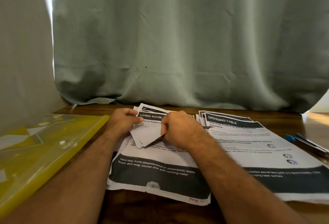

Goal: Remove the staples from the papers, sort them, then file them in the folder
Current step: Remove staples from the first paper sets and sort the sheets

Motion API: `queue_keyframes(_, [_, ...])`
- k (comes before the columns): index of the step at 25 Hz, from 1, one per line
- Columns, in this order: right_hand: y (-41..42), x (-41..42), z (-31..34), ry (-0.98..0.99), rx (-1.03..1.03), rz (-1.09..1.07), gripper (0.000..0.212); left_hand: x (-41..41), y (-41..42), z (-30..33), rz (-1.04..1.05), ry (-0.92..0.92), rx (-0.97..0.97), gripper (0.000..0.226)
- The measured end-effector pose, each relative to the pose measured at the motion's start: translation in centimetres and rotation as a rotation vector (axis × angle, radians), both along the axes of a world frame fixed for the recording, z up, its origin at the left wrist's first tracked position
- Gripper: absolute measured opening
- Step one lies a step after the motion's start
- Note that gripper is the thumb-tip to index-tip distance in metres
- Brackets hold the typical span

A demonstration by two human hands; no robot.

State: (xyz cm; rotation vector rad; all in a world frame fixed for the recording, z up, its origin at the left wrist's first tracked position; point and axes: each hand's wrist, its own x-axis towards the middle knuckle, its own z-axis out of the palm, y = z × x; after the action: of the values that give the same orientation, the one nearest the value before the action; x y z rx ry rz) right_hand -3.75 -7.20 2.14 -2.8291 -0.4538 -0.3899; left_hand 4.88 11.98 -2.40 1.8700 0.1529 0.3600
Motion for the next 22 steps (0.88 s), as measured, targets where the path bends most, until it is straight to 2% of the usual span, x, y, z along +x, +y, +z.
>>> queue_keyframes(6, [0.1,-0.6,0.0,0.043,-0.049,0.039,0.014,1.1,-0.4,-0.2,0.027,0.049,0.363,0.070])
queue_keyframes(9, [0.3,-0.8,0.1,0.060,-0.074,0.052,0.014,1.1,-0.6,-0.3,0.002,0.032,0.403,0.080])
queue_keyframes(13, [0.3,-1.0,0.2,0.050,-0.109,0.082,0.012,0.7,-0.6,0.1,0.050,-0.043,0.338,0.062])
queue_keyframes(18, [0.3,-1.3,0.2,0.006,-0.110,0.108,0.012,0.7,-0.6,0.1,0.132,-0.089,0.319,0.011])
queue_keyframes(22, [0.7,-0.9,-0.1,-0.049,-0.057,0.101,0.024,0.2,-0.3,0.8,0.209,-0.213,0.127,0.008])
